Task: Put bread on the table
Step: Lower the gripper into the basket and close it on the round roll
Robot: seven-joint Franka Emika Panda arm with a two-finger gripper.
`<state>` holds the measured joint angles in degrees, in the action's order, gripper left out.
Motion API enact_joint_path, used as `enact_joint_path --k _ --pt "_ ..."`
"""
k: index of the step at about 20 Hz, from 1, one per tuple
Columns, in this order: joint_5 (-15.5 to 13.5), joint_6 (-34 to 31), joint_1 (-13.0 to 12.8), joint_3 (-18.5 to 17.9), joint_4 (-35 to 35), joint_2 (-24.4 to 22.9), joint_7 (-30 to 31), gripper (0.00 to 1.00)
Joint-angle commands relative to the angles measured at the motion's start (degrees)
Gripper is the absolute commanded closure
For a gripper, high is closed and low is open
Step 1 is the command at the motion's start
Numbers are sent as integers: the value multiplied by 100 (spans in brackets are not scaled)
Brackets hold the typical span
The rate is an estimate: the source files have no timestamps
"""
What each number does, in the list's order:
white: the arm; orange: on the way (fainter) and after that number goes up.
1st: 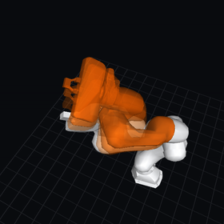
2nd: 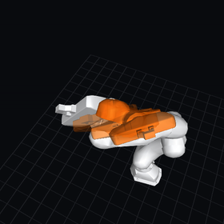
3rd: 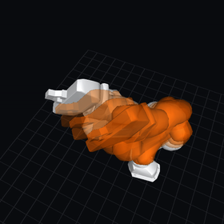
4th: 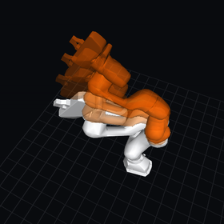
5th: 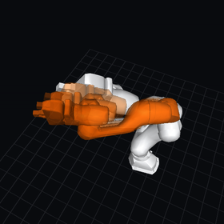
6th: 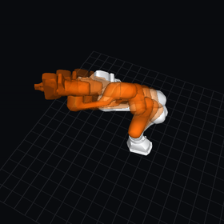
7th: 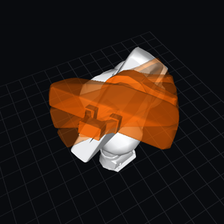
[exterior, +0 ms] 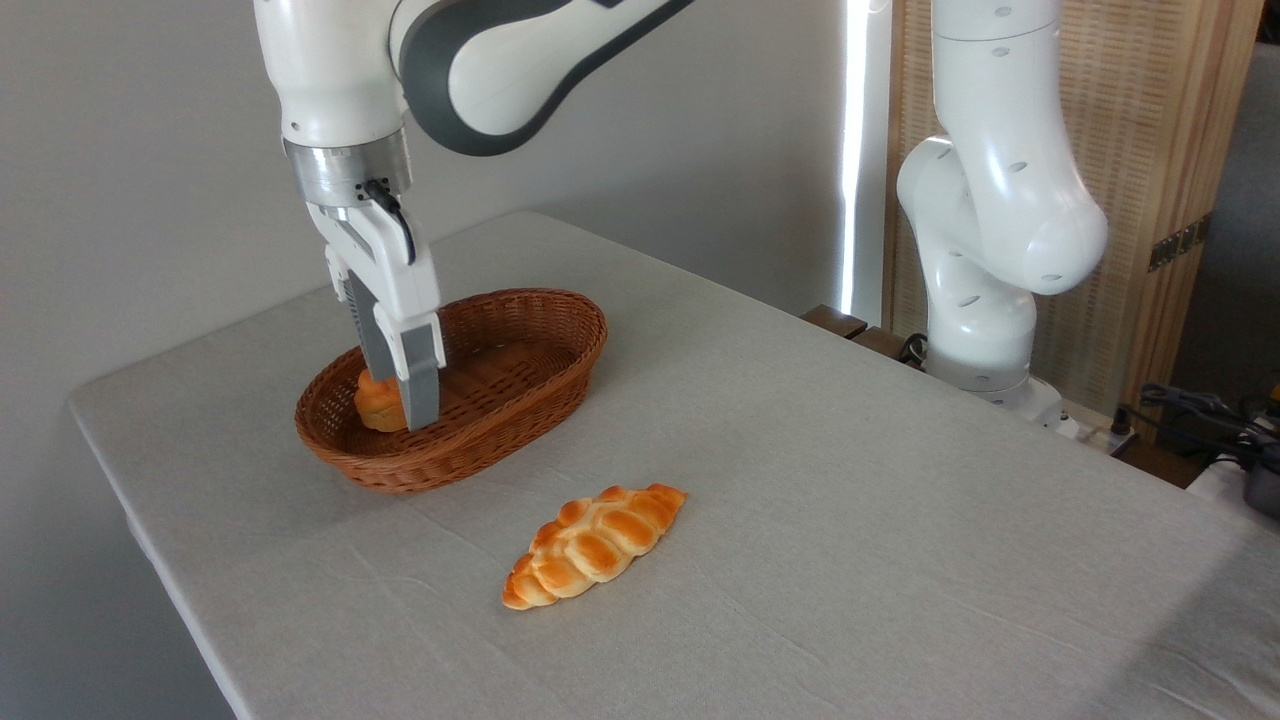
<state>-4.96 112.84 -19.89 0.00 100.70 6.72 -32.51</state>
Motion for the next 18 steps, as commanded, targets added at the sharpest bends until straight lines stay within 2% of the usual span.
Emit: enact_joint_path --k 1,6,13,14,16,17,18 --pt "-216 211 3 456 -42 198 175 0" --pt "-234 879 12 983 -42 699 148 0" --pt "-190 898 12 1037 -24 858 140 1" --pt "-164 881 29 1037 -16 858 114 15" --pt "-172 889 82 1020 -16 866 105 54" --pt "-172 889 82 1002 -7 867 70 62" --pt "-163 889 91 993 2 867 35 62"
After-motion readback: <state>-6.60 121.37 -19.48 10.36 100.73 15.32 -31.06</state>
